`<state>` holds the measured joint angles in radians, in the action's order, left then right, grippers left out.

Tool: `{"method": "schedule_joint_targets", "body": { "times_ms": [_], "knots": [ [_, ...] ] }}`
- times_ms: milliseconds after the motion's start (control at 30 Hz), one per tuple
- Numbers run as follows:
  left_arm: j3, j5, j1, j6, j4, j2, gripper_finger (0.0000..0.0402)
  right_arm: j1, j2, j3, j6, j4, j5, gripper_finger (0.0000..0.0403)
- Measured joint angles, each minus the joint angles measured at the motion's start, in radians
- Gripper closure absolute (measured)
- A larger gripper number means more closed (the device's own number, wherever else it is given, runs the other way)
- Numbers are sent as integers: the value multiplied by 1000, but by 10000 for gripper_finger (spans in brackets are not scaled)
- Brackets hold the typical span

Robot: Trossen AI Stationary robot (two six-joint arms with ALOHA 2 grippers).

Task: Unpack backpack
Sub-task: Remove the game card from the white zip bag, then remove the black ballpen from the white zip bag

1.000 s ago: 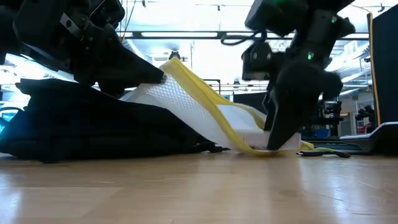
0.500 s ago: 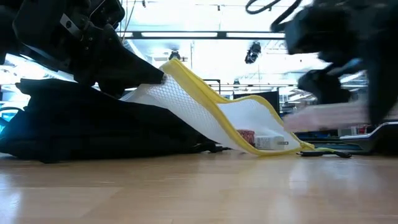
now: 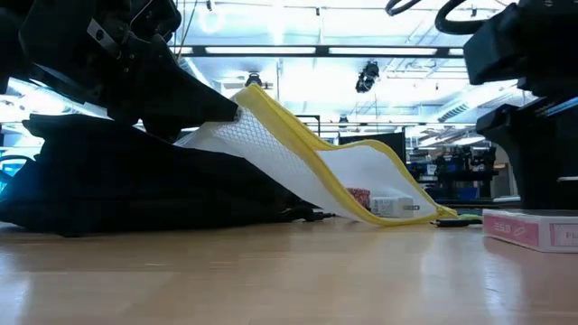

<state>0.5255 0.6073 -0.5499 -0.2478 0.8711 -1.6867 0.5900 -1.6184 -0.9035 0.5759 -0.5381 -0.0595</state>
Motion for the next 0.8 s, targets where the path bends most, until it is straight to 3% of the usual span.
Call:
{"method": "schedule_joint_targets", "body": {
  "times_ms": [267,567,800],
  "knots": [
    [0,0,0,0,0,0,402,-23,0,0,-74,45,-27,45],
    [0,0,0,0,0,0,402,-121,0,0,-276,265,-178,102],
    [0,-1,0,0,0,0,402,-224,0,0,-527,318,-197,169]
  ]
}}
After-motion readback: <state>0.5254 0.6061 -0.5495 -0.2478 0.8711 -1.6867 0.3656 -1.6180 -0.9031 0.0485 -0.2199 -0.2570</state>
